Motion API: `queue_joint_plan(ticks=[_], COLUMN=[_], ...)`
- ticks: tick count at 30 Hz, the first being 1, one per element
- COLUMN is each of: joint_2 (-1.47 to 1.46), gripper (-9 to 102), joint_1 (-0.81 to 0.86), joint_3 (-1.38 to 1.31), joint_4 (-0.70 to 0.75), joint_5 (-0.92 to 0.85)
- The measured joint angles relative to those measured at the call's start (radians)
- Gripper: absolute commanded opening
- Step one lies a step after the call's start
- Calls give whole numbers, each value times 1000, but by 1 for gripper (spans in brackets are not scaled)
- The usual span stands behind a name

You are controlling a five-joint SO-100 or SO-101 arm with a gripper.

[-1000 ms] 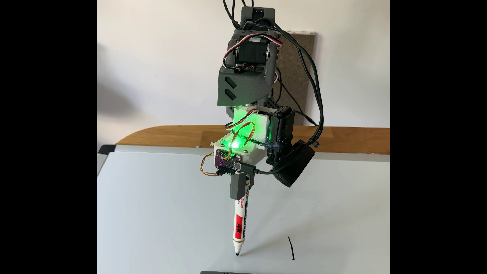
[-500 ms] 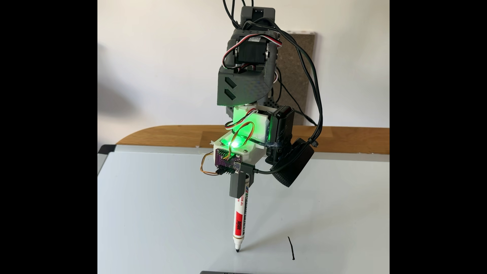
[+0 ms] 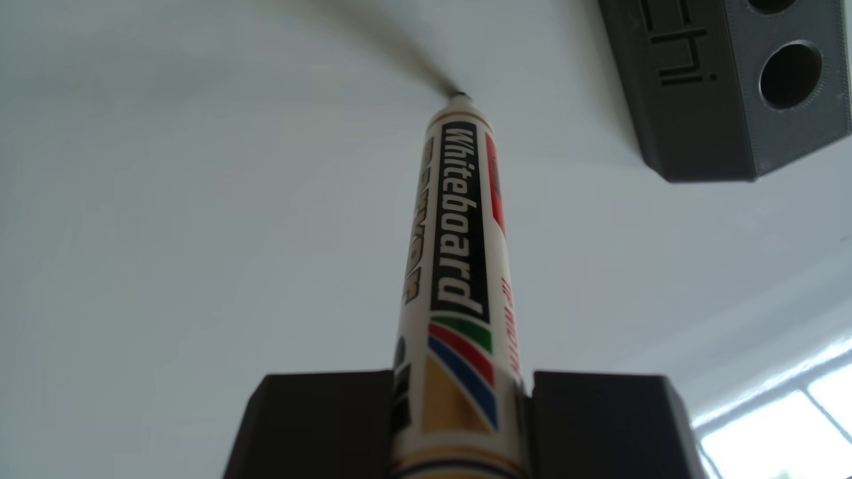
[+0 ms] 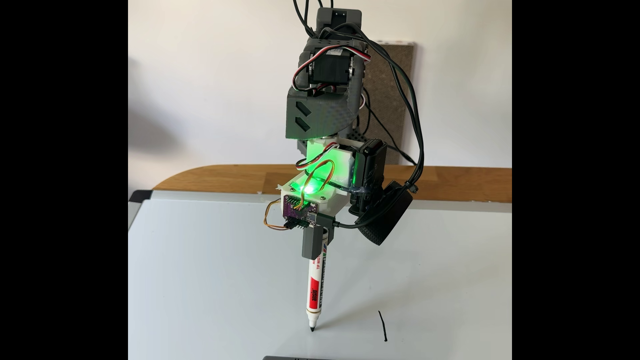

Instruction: Draw a face

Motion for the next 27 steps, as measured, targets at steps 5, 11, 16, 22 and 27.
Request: queue_joint_plan(ticks=[5,11,16,22,27], joint_2=[3,18,107,175,186], gripper=[-1,-1,-1,-1,-1], joint_1=[6,18,20,20,20], joint_3=[0,28,135,222,225], joint_4=[37,43,44,44,52], joint_5=[-14,-14,-29,-29,-29])
